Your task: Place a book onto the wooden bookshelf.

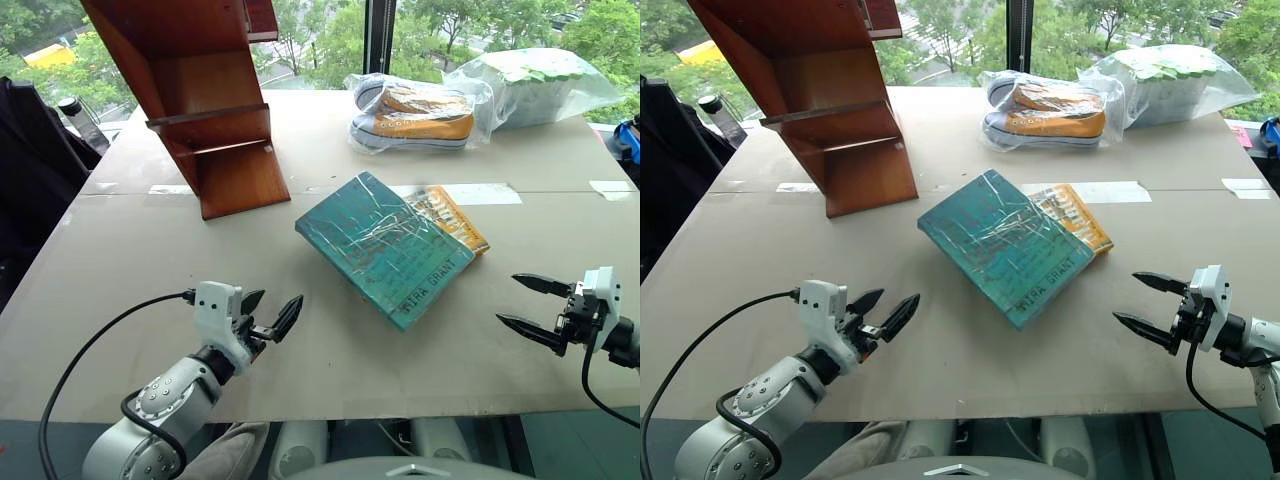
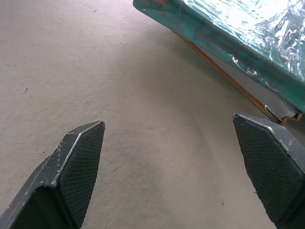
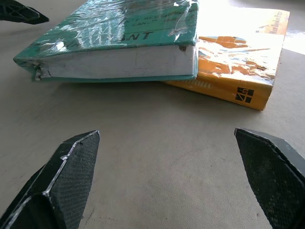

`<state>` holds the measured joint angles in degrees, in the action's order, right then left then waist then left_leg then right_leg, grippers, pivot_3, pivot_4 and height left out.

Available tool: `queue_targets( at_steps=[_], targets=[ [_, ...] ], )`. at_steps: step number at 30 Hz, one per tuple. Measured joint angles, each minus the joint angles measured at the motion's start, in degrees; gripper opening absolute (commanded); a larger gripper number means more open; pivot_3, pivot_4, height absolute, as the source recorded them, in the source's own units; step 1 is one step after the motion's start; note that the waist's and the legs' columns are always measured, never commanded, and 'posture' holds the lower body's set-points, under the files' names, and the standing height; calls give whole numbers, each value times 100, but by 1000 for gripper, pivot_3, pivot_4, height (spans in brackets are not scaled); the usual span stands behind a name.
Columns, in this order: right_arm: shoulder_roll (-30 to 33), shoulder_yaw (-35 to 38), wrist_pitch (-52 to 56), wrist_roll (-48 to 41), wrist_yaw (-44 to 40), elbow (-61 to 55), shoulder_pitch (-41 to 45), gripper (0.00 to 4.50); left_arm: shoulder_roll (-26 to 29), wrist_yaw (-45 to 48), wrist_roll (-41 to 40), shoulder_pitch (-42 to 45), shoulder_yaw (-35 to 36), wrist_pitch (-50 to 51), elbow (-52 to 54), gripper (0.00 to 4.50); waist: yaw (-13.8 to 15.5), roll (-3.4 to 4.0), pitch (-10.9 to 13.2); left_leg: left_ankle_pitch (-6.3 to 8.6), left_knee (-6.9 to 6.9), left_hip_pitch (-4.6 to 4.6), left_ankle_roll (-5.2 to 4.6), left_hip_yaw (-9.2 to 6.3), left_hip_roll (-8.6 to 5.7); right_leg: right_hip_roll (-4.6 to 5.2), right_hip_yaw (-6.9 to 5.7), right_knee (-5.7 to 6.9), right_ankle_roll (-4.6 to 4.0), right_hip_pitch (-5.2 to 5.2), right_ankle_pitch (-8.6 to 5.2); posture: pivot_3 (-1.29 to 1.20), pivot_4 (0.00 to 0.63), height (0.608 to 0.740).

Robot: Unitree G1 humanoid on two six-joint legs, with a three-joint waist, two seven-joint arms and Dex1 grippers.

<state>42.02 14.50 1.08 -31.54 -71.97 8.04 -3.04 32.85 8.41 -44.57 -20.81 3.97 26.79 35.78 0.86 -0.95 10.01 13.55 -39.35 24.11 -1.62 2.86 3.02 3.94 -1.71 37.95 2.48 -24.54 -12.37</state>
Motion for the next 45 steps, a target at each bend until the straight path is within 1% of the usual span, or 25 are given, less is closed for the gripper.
queue_targets(
  at_steps=[3, 8, 15, 22, 24, 25, 27, 28, 31, 32, 34, 36, 38, 40, 41, 43, 45],
  targets=[
    [3, 11, 0, 0, -25, 16, 0, 4500, -8, 83, 82, 9, 10, 26, 45, 4421, 0, -1, 0, 0, 0, 1, 0, 0, 0, 0, 0, 0, 0, -1, 0, 0, 150, 693],
    [13, 142, -5, 0, -35, 98, 0, 4500, 92, 491, 280, 137, 57, 27, 312, 4421, 2, 0, 0, 0, 0, 2, 0, 1, 0, 0, -1, 0, 0, -2, 0, 0, 150, 693],
    [12, 203, -11, 5, -42, 116, -2, 4500, 97, 875, 550, 140, 61, 26, 317, 4421, -2, 0, 0, 0, 1, 2, 0, 0, 0, 0, 1, -1, 0, -4, 0, 0, 150, 693],
    [12, 205, -11, 7, -61, 115, -2, 4500, -69, 1065, 679, 202, 88, 27, 308, 4421, -2, 0, 1, 1, 1, 3, 0, -4, 2, 0, 1, -2, 0, -4, 0, 0, 150, 693],
    [13, 212, -11, 7, -64, 114, -8, 4500, -208, 1054, 525, 316, 146, 132, 295, 4421, -2, 0, 1, 0, 1, 3, 0, -5, 4, 0, 1, -1, 0, -4, 0, 0, 150, 693],
    [19, 221, -10, 6, -65, 112, -18, 4500, -363, 907, 91, 433, 247, 372, 272, 4421, -1, 1, 1, 0, 1, 3, 0, -7, 6, 1, 1, -2, 0, -4, 0, 0, 150, 693],
    [31, 228, 8, -6, -78, 76, -44, 4500, -604, 230, -1266, 749, 384, 1030, 32, 4421, 8, 1, 1, 0, 1, 3, -1, -14, 11, 4, -1, 1, 1, -2, 0, 0, 150, 693],
    [44, 238, 26, -33, -97, 18, -67, 4500, -693, -210, -2084, 895, 407, 1325, -146, 4421, 5, 0, 1, 0, 1, 3, -1, -13, 10, 3, 0, 1, 1, -2, 0, 0, 150, 693],
    [95, 290, 145, -122, -129, -222, -193, 4500, -819, -1153, -3777, 1270, 342, 1725, -555, 4421, 4, 0, 1, -1, 1, 4, -1, -13, 8, 3, 3, 1, 1, -2, 1, 0, 150, 693],
    [98, 332, 177, -153, -130, -312, -226, 4500, -820, -1331, -4071, 1379, 302, 1816, -670, 4421, 5, -1, 1, -1, 1, 4, -2, -12, 2, 1, 2, 1, 1, -1, 1, 0, 150, 693],
    [127, 460, 282, -245, -123, -559, -353, 4500, -810, -1648, -4612, 1661, 158, 2055, -1039, 4421, 7, 0, 1, -1, 1, 2, -2, -10, -8, 1, 2, 1, 1, 0, 1, 0, 150, 693],
    [155, 539, 366, -314, -114, -739, -439, 4500, -846, -1854, -4896, 1832, 40, 2148, -1335, 4421, -1, -1, 1, -1, 1, 1, -1, -10, -11, 1, 4, 1, 1, 1, 1, 0, 150, 693],
    [161, 670, 494, -388, -65, -966, -582, 4500, -1075, -2035, -5239, 2192, -16, 2169, -1786, 4421, 11, 0, 0, -1, 0, 0, -2, -6, -22, 3, 1, 2, 0, 4, 1, 0, 150, 693],
    [192, 803, 628, -506, 4, -1339, -762, 4500, -1346, -2194, -5410, 2625, -136, 2188, -2270, 4421, 31, 0, -1, -1, -1, 0, -2, -6, -30, 5, -3, 1, 0, 10, 1, 0, 150, 693],
    [200, 828, 647, -525, 11, -1399, -778, 4500, -1393, -2230, -5431, 2687, -162, 2186, -2332, 4421, 29, 0, -1, -1, -1, 0, -1, -6, -30, 5, -4, 1, 0, 12, 1, 0, 150, 693],
    [216, 1008, 783, -641, 76, -1682, -963, 4500, -1668, -2413, -5565, 2975, -194, 2163, -2653, 4421, 30, -2, -1, -1, -1, -2, -1, -8, -34, 8, -4, -1, 0, 17, 1, 0, 150, 693],
    [220, 1133, 908, -754, 124, -1871, -1069, 4500, -1788, -2504, -5599, 3120, -199, 2161, -2818, 4421, 29, -2, -1, -1, 0, -3, -1, -9, -34, 9, -4, -4, -1, 19, 1, 0, 150, 693]
  ],
)
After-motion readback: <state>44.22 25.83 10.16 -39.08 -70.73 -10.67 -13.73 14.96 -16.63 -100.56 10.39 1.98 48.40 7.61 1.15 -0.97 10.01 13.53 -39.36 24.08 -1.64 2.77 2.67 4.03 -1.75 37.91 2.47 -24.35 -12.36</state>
